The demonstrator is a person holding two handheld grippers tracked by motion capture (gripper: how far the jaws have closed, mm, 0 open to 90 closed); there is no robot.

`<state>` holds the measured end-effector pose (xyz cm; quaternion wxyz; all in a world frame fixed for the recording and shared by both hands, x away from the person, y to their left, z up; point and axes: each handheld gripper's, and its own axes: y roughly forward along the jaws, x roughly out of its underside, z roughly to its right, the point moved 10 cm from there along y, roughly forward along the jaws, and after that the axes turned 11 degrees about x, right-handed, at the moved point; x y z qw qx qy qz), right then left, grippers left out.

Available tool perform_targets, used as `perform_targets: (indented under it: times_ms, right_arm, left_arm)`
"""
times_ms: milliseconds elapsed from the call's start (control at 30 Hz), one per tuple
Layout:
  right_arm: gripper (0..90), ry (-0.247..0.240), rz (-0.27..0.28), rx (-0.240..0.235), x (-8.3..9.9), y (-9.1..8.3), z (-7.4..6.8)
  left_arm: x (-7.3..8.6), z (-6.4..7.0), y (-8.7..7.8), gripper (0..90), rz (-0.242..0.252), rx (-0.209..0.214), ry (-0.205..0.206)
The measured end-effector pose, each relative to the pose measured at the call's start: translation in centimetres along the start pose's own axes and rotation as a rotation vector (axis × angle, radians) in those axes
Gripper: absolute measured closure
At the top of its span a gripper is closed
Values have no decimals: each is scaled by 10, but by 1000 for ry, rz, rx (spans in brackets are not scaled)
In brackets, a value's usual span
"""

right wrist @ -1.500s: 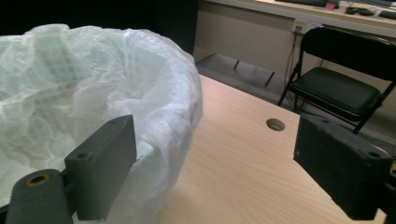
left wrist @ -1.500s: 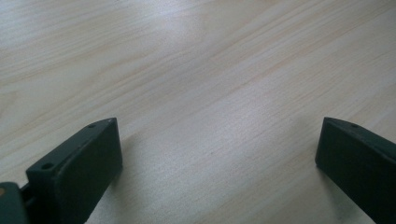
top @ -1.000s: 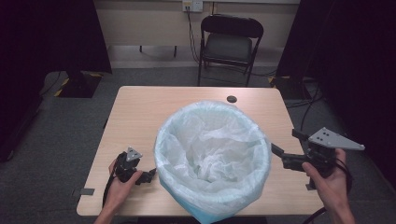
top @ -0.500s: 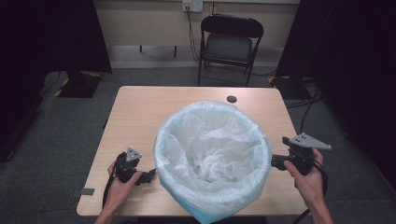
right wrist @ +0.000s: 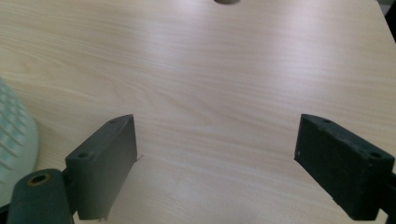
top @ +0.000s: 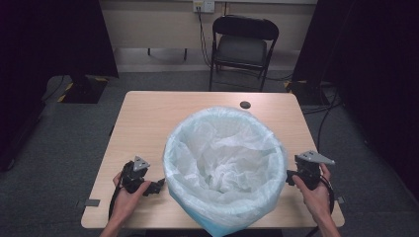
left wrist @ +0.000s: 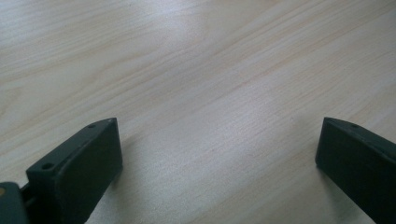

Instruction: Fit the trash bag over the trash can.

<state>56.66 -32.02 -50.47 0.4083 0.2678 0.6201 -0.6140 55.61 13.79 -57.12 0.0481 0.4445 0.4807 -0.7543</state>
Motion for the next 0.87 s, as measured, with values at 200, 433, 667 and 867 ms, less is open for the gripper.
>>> perform_targets:
  times_ms: [200,433,667,867]
  right_arm:
    - [126,5,-59,19,23,11,7]
    - [129,44,-123,88,46,21,22]
    - [132,53,-163,117,56,26,31]
    - [114,28,-171,130,56,28,30]
  left_arm:
    - [0,0,0,0,-5,0,5]
    - [0,0,0,0,-1,0,1]
    - [0,0,0,0,-1,0,1]
    - [0,0,0,0,-1,-1,1]
